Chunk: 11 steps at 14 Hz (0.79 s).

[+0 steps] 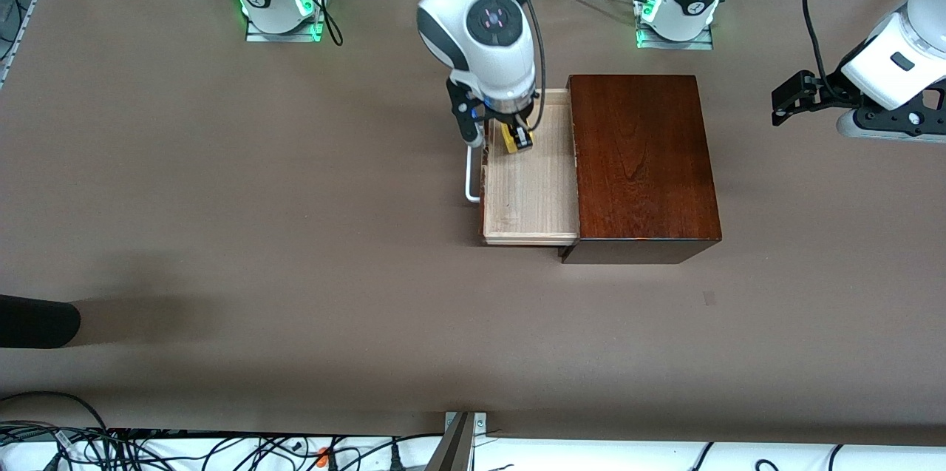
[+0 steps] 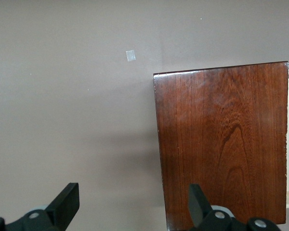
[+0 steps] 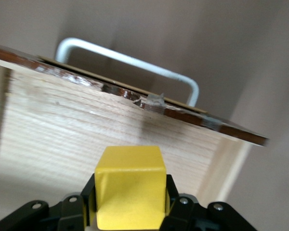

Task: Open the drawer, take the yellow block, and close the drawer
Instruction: 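Lift the cube out with the right gripper while the left gripper returns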

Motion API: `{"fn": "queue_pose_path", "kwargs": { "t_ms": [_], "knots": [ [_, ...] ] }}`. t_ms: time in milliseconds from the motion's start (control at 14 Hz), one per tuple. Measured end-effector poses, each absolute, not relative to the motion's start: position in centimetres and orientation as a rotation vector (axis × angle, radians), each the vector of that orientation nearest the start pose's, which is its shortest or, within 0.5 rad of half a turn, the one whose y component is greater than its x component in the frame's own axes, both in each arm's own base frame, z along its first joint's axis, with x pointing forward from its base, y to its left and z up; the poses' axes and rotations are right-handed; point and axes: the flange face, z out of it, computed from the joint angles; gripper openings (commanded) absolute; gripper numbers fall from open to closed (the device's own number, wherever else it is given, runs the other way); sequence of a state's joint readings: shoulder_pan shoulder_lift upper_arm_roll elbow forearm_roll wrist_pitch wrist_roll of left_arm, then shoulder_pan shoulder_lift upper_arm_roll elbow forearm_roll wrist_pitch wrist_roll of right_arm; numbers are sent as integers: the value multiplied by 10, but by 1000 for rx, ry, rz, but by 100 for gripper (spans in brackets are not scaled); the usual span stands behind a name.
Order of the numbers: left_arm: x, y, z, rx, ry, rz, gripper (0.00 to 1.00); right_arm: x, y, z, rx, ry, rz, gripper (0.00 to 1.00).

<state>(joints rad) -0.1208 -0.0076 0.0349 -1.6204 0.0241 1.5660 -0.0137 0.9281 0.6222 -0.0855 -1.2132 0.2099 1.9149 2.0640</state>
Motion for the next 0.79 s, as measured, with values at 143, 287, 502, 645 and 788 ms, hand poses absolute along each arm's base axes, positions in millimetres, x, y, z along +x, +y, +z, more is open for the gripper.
{"fn": "queue_pose_path", "kwargs": {
  "t_ms": [143,287,502,645,788],
  "knots": [
    [548,-45,605,-3113,114,71,100,476,547,468,-2509,1695,212,31],
    [548,-45,605,-3112,115,71,100,490,506,501,-2623,1585,201,31],
    [548,-46,605,-3112,118,69,100,531,430,521,-2787,1391,150,31],
    [547,-58,605,-3111,149,69,100,563,373,520,-2854,1268,155,31],
    [546,-81,603,-3106,206,69,100,595,305,507,-2910,1143,180,31]
  ]
}}
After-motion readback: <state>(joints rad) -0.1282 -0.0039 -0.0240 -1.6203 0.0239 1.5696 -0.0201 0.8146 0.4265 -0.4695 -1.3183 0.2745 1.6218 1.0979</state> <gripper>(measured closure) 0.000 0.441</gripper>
